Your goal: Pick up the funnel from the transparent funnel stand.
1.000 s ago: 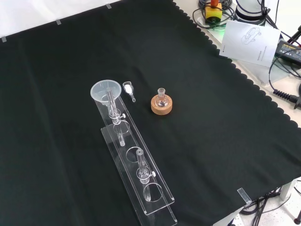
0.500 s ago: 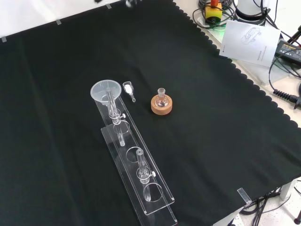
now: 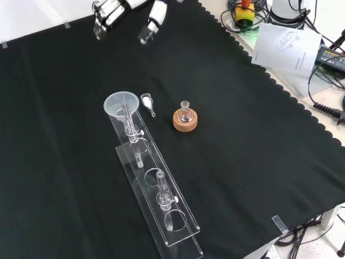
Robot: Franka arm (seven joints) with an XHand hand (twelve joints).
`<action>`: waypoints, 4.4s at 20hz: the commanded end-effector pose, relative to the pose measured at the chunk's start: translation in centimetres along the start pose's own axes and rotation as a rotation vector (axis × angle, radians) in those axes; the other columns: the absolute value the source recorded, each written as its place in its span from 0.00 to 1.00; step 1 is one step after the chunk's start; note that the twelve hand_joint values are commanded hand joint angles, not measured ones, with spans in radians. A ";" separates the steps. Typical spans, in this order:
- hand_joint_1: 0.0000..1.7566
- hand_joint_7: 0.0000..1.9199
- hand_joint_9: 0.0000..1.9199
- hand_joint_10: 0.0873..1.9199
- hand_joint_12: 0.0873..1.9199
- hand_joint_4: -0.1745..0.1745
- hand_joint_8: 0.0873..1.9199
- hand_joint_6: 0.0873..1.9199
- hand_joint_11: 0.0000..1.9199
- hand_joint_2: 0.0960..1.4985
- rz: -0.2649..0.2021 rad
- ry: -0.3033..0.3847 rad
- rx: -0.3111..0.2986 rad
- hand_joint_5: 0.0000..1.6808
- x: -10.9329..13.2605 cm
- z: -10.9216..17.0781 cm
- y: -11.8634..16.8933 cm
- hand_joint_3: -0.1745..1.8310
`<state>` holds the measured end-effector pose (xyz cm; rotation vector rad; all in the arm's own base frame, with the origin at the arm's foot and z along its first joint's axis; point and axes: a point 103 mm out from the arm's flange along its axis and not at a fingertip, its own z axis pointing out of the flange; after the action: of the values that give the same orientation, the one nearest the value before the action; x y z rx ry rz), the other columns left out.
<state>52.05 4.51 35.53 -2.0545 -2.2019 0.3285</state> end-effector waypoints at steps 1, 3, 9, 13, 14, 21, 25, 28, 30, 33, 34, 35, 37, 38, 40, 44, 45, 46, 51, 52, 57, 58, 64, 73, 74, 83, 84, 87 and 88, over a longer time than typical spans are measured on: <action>0.22 0.06 0.10 0.34 0.71 0.42 0.29 0.00 0.00 0.63 -0.075 -0.045 0.043 0.16 4.4 0.9 3.5 0.20; 0.25 0.06 0.11 0.34 0.72 0.41 0.30 0.00 0.00 0.62 -0.085 -0.049 0.062 0.16 4.9 1.2 4.3 0.20; 0.26 0.03 0.09 0.36 0.74 0.40 0.31 0.00 0.00 0.58 -0.089 -0.052 0.116 0.13 5.4 2.2 6.2 0.19; 0.23 0.00 0.06 0.37 0.76 0.40 0.30 0.00 0.00 0.55 -0.107 -0.044 0.151 0.10 5.9 2.7 6.9 0.19; 0.22 0.00 0.05 0.38 0.76 0.40 0.28 0.00 0.00 0.55 -0.111 -0.046 0.159 0.09 6.0 2.8 7.0 0.18; 0.20 0.00 0.00 0.39 0.79 0.40 0.17 0.00 0.00 0.52 -0.138 -0.066 0.210 0.04 7.4 3.4 8.1 0.17; 0.20 0.00 0.00 0.35 0.80 0.41 0.10 0.00 0.01 0.51 -0.142 -0.074 0.215 0.01 7.6 4.2 8.6 0.16; 0.21 0.00 0.00 0.35 0.80 0.41 0.07 0.00 0.01 0.51 -0.141 -0.080 0.210 0.00 7.5 4.5 9.0 0.16; 0.21 0.00 0.00 0.35 0.80 0.41 0.07 0.00 0.01 0.50 -0.142 -0.084 0.214 0.00 7.6 4.8 9.2 0.16; 0.22 0.00 0.00 0.35 0.80 0.41 0.06 0.00 0.02 0.50 -0.148 -0.094 0.216 0.00 7.7 5.0 9.4 0.16; 0.22 0.00 0.00 0.35 0.80 0.41 0.06 0.00 0.02 0.50 -0.148 -0.098 0.215 0.00 7.8 5.0 9.5 0.16; 0.22 0.00 0.00 0.36 0.80 0.41 0.06 0.00 0.02 0.50 -0.148 -0.100 0.214 0.00 7.8 5.1 9.6 0.16; 0.22 0.00 0.00 0.36 0.80 0.41 0.05 0.00 0.02 0.50 -0.147 -0.108 0.214 0.00 7.8 5.3 9.7 0.16; 0.22 0.00 0.00 0.36 0.80 0.41 0.05 0.00 0.02 0.50 -0.147 -0.109 0.213 0.00 7.8 5.4 9.8 0.16; 0.23 0.00 0.00 0.36 0.80 0.40 0.05 0.00 0.02 0.50 -0.145 -0.114 0.213 0.00 7.7 5.6 9.9 0.15; 0.24 0.00 0.00 0.37 0.80 0.40 0.05 0.00 0.02 0.50 -0.149 -0.105 0.210 0.00 7.3 5.8 10.0 0.15; 0.24 0.00 0.00 0.37 0.80 0.40 0.05 0.00 0.02 0.50 -0.150 -0.104 0.209 0.00 7.3 5.8 10.1 0.15; 0.24 0.00 0.00 0.38 0.80 0.40 0.05 0.00 0.02 0.50 -0.150 -0.107 0.211 0.00 7.3 5.9 10.1 0.15; 0.25 0.00 0.00 0.39 0.80 0.39 0.05 0.00 0.02 0.50 -0.149 -0.126 0.223 0.00 7.7 6.3 10.8 0.15; 0.25 0.00 0.00 0.40 0.80 0.39 0.06 0.00 0.02 0.50 -0.148 -0.124 0.216 0.00 7.6 6.3 10.8 0.15; 0.26 0.00 0.00 0.40 0.80 0.39 0.08 0.00 0.02 0.51 -0.149 -0.127 0.212 0.00 7.7 6.4 11.0 0.15; 0.26 0.00 0.00 0.40 0.80 0.39 0.08 0.00 0.03 0.51 -0.150 -0.129 0.216 0.00 7.8 6.5 11.1 0.15; 0.27 0.00 0.01 0.42 0.80 0.38 0.10 0.00 0.03 0.51 -0.148 -0.140 0.228 0.00 7.8 7.4 11.7 0.15; 0.35 0.01 0.17 0.37 0.77 0.35 0.26 0.00 0.07 0.53 -0.163 -0.171 0.179 0.04 8.8 7.2 11.8 0.16; 0.36 0.02 0.21 0.35 0.77 0.34 0.29 0.00 0.08 0.52 -0.164 -0.184 0.171 0.06 8.9 7.1 11.8 0.17; 0.43 0.23 0.43 0.30 0.69 0.33 0.34 0.00 0.19 0.48 -0.152 -0.295 0.079 0.27 9.2 3.7 11.2 0.27; 0.43 0.24 0.44 0.30 0.69 0.34 0.34 0.00 0.19 0.48 -0.151 -0.301 0.071 0.29 9.1 3.1 11.0 0.28; 0.44 0.27 0.45 0.30 0.68 0.36 0.34 0.00 0.21 0.47 -0.144 -0.318 0.051 0.33 8.9 1.3 10.4 0.30; 0.44 0.27 0.45 0.30 0.68 0.36 0.34 0.00 0.21 0.47 -0.139 -0.318 0.051 0.33 8.8 0.6 10.2 0.30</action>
<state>61.39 13.89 29.53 -1.8875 -2.4461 0.7195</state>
